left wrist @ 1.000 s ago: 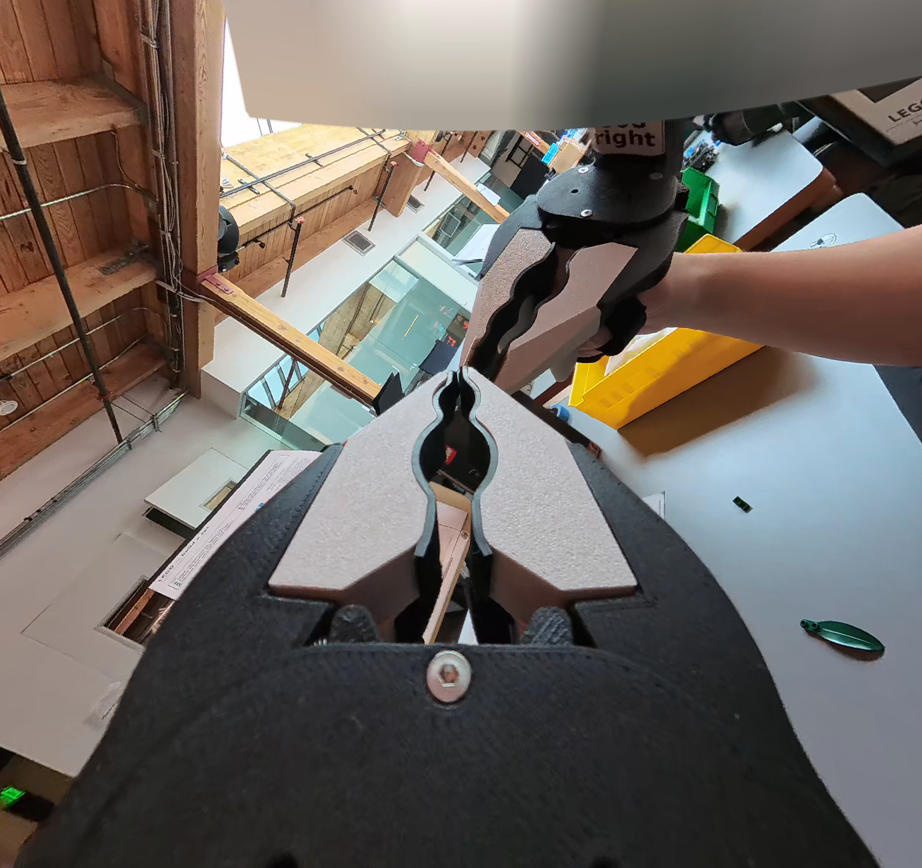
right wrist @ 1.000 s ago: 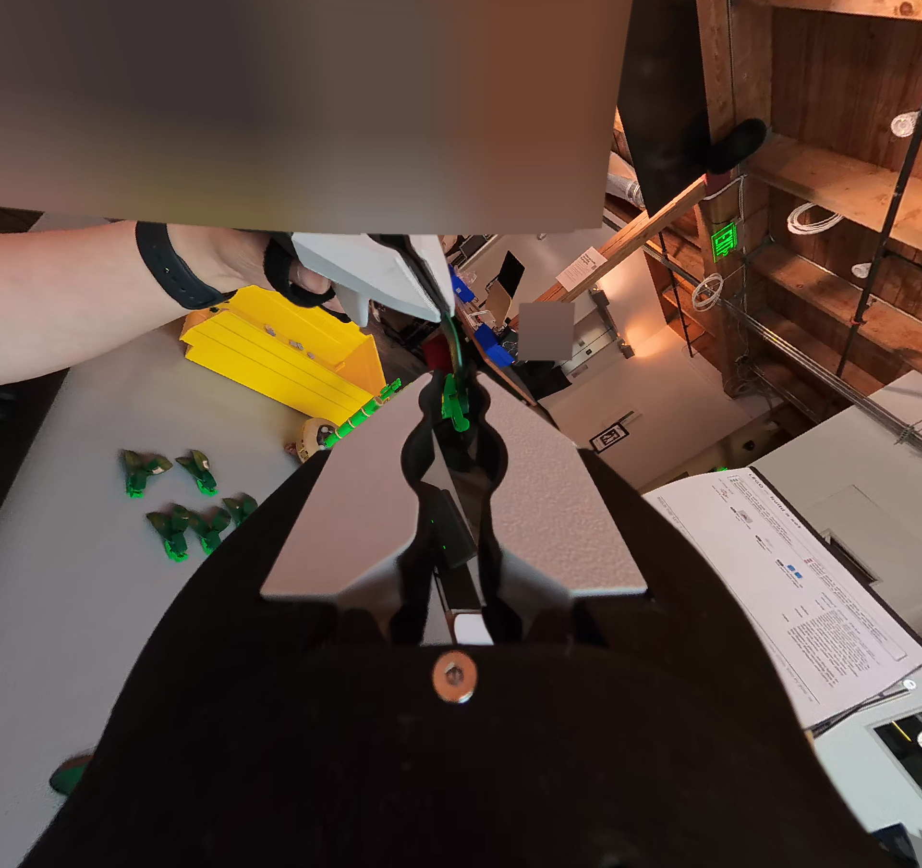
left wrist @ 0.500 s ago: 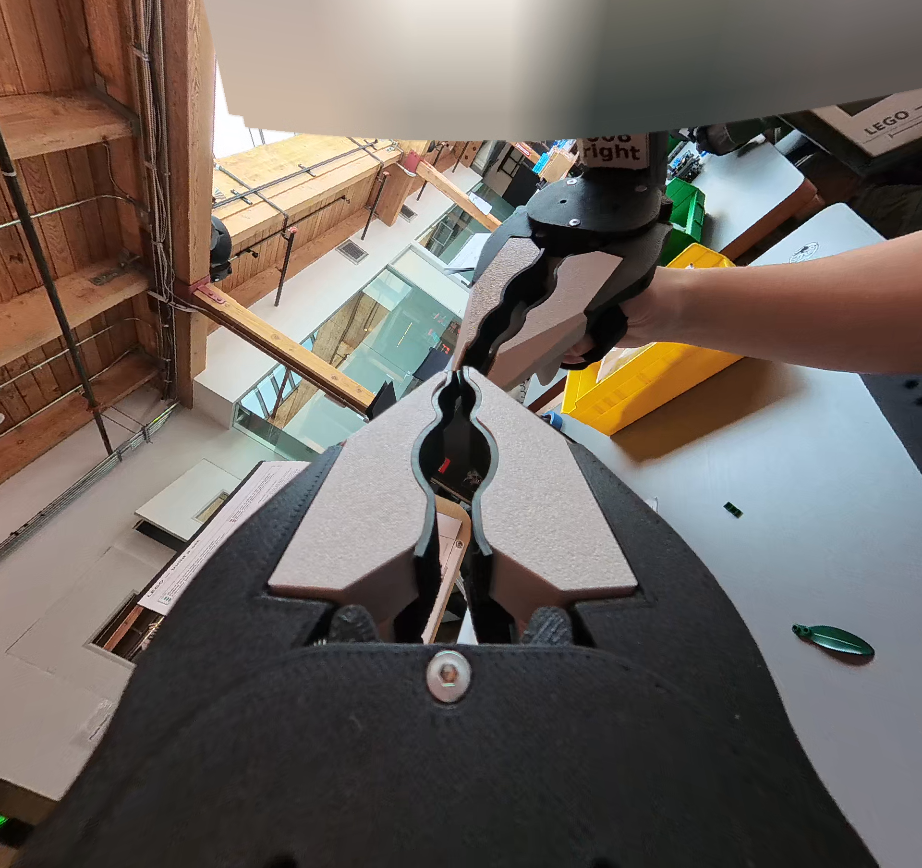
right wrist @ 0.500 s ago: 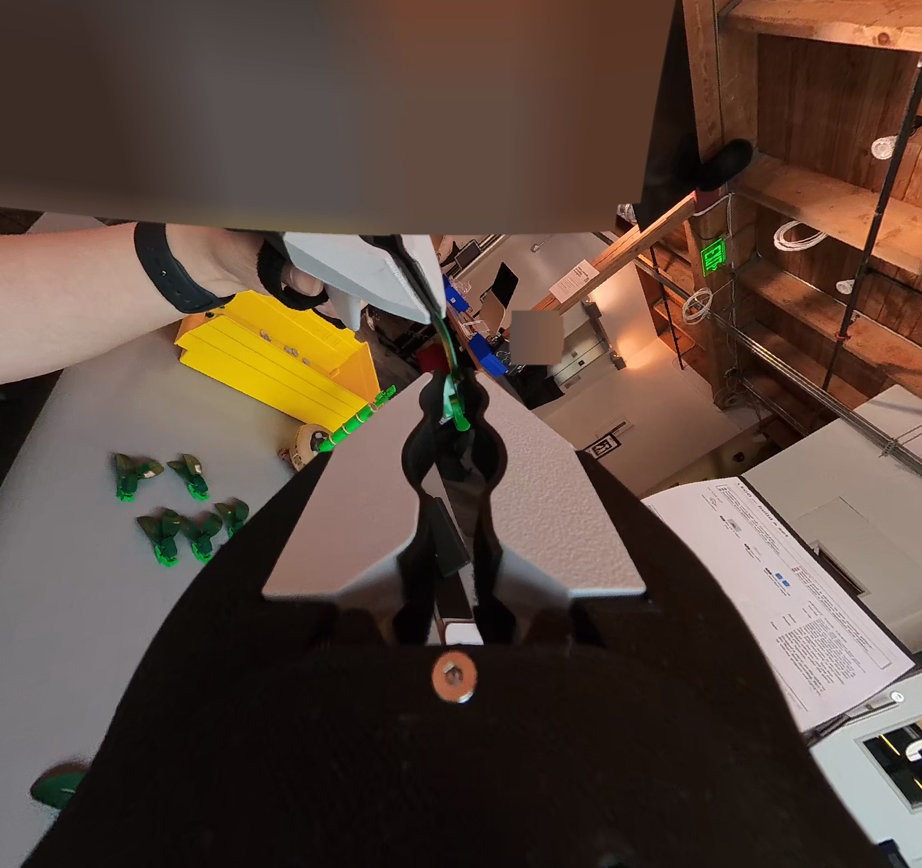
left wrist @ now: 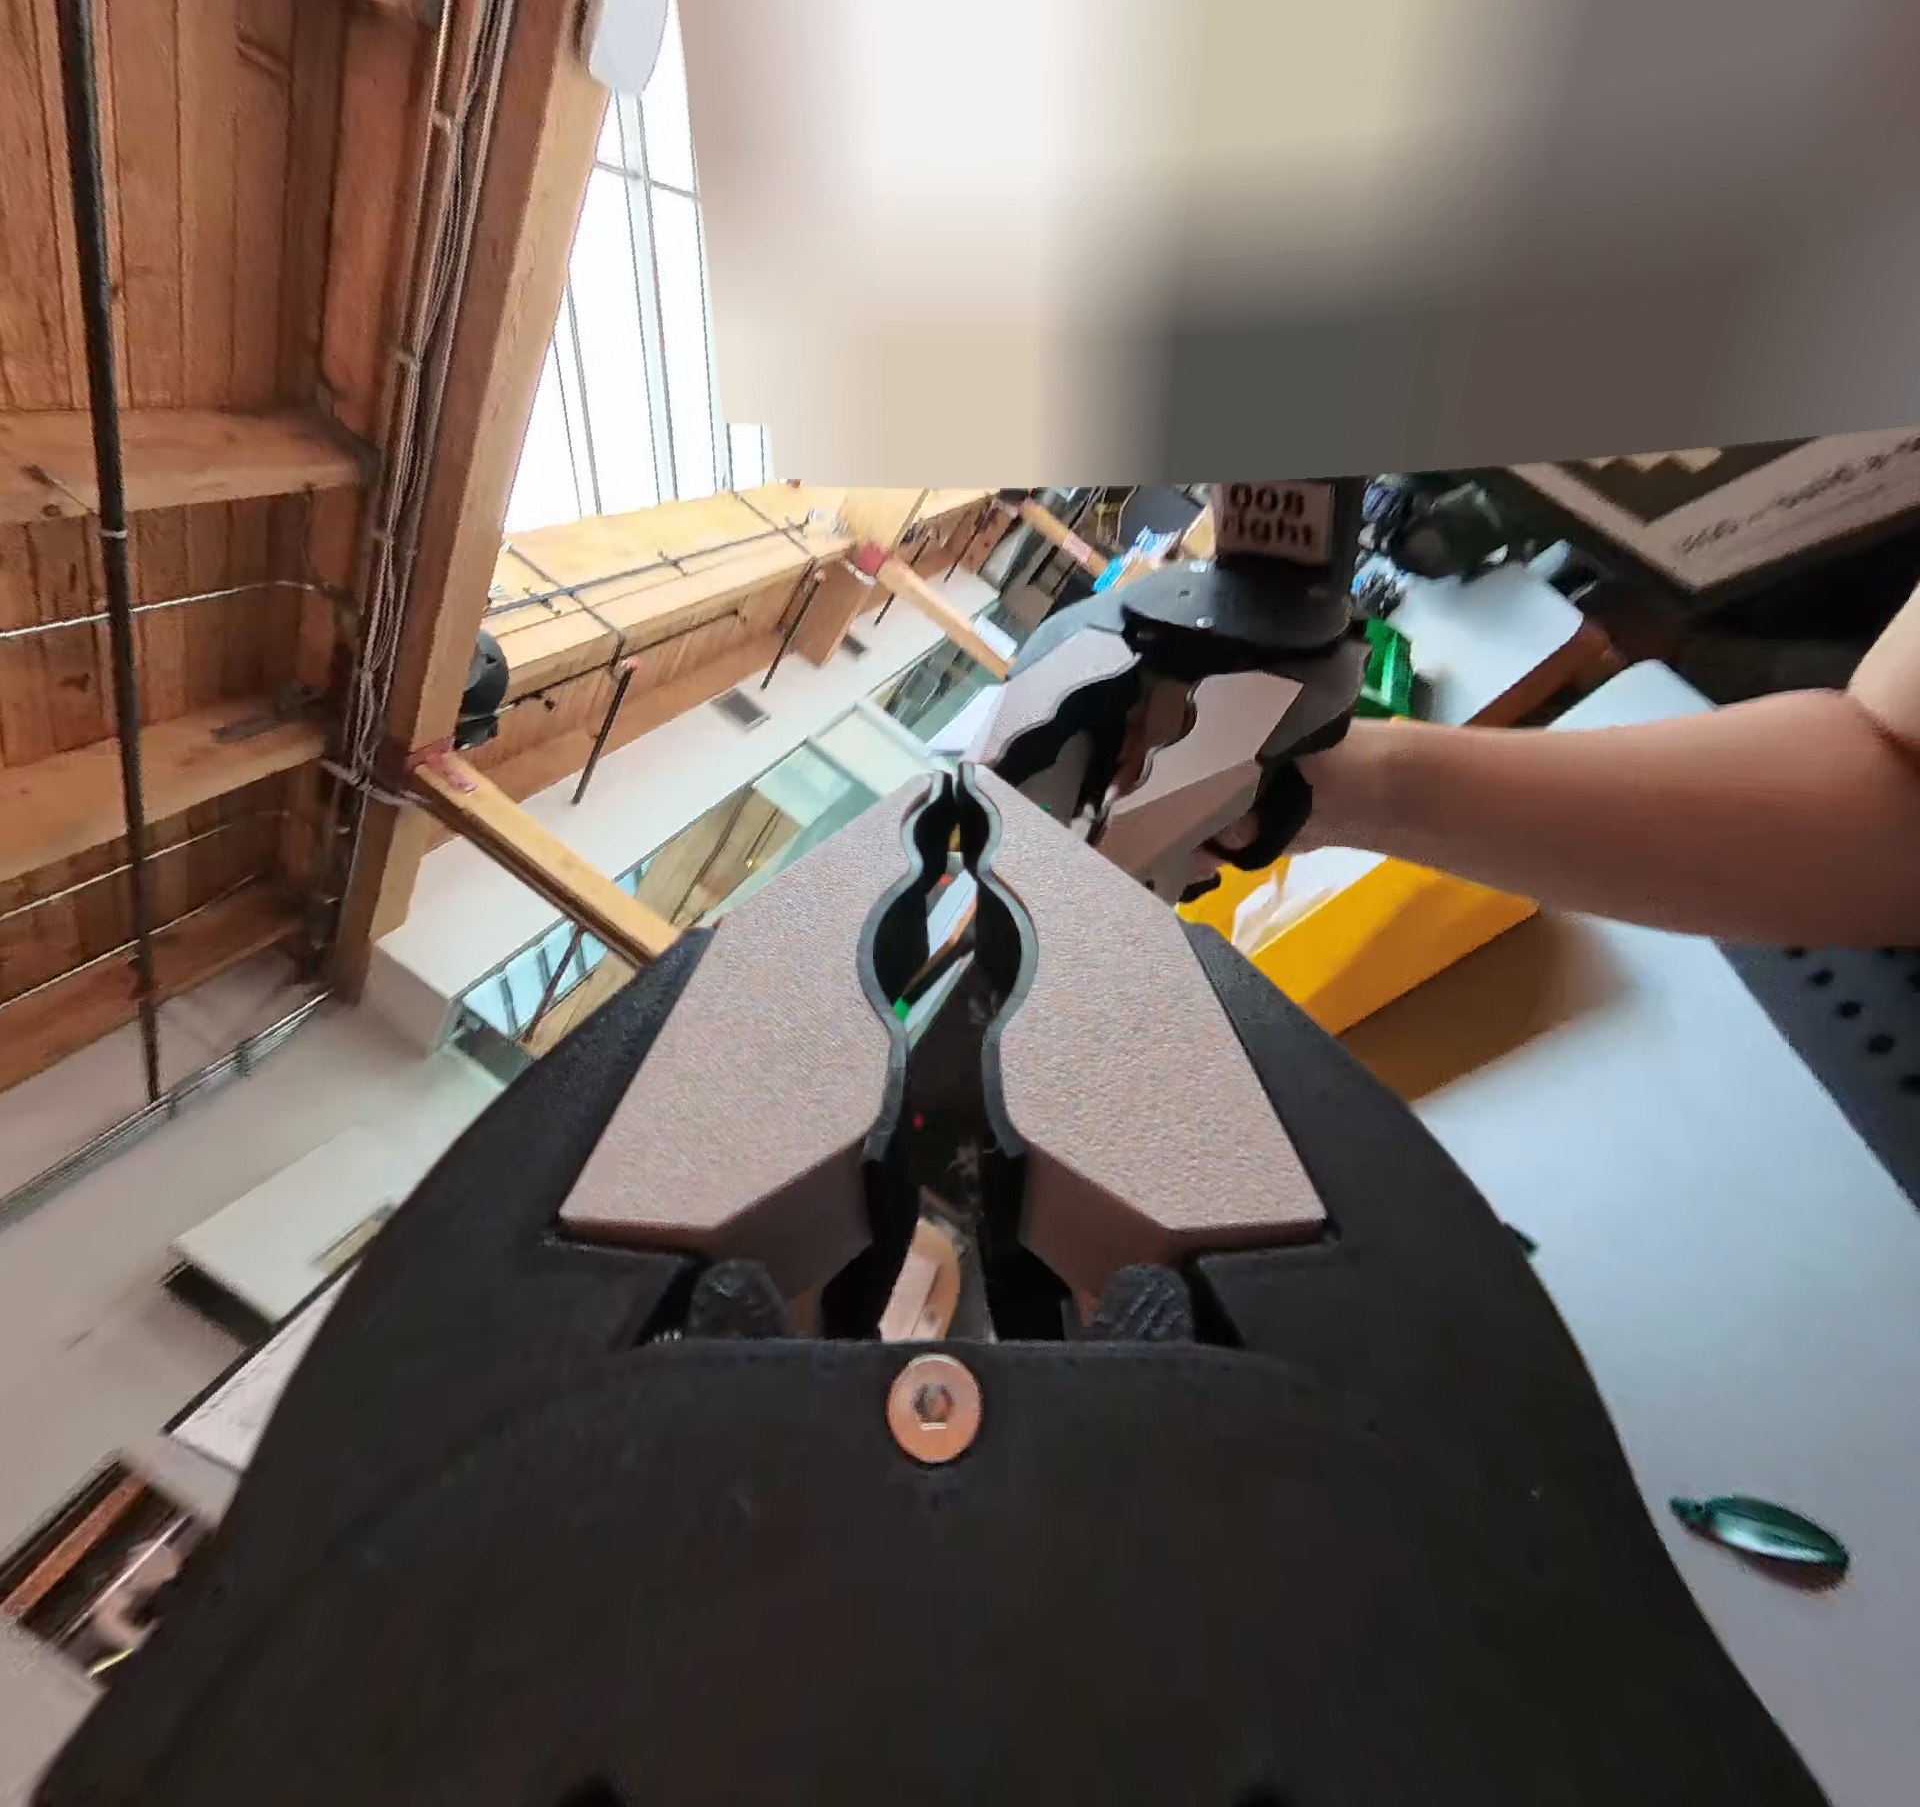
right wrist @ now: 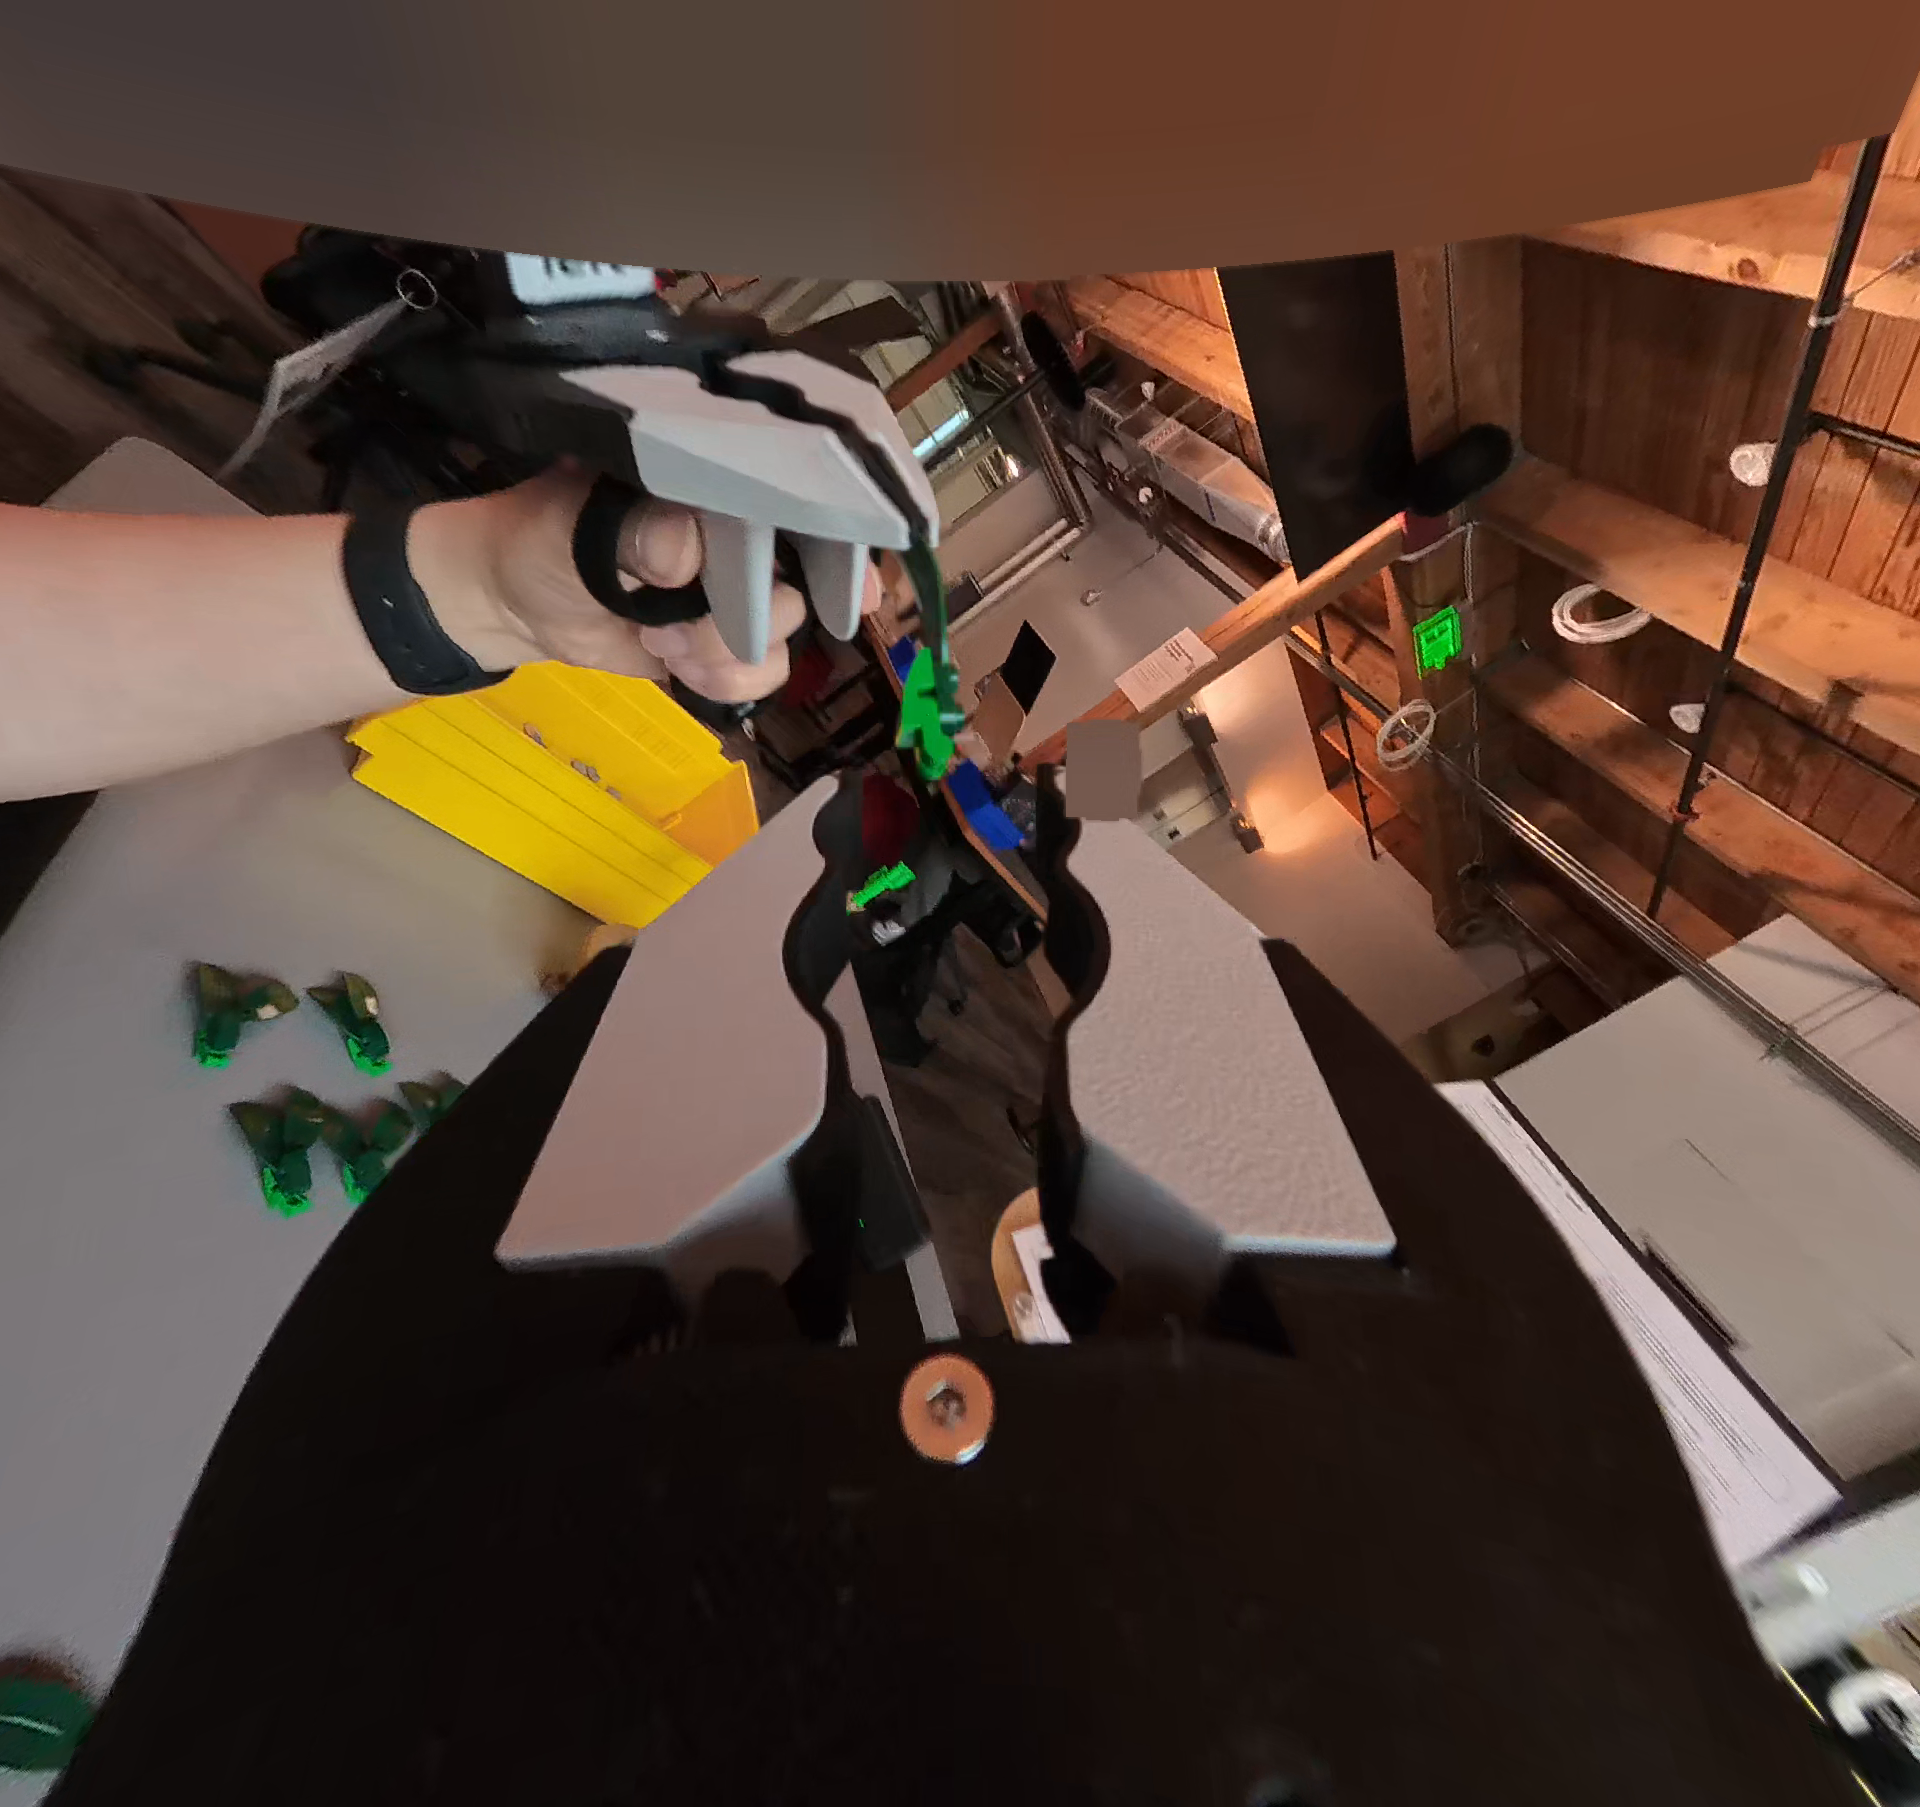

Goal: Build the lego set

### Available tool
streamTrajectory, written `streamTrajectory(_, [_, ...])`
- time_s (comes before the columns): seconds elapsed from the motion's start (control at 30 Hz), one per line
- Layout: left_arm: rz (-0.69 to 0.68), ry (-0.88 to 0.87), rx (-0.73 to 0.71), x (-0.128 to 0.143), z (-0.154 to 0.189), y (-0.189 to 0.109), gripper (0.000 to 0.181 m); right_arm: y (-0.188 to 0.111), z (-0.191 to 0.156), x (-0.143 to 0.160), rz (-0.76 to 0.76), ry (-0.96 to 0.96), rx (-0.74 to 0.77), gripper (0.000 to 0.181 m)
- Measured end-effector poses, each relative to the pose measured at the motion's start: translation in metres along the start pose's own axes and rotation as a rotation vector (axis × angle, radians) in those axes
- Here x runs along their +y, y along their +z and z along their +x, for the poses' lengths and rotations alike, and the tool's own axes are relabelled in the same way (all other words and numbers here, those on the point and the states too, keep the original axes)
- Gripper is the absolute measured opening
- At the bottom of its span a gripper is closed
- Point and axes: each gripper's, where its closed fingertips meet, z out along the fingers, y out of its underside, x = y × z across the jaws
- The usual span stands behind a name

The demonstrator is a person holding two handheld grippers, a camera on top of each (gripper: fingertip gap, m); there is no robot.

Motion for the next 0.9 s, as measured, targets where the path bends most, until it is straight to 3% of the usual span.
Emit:
streamTrajectory(0.13, [0.067, -0.017, 0.005, -0.003, -0.002, -0.006, 0.0, -0.007, -0.004, -0.018, 0.117, 0.004, -0.022, 0.022])
streamTrajectory(0.9, [0.115, 0.01, 0.046, -0.01, 0.009, -0.004, 0.0, -0.018, -0.009, -0.022, 0.161, -0.047, -0.072, 0.0])
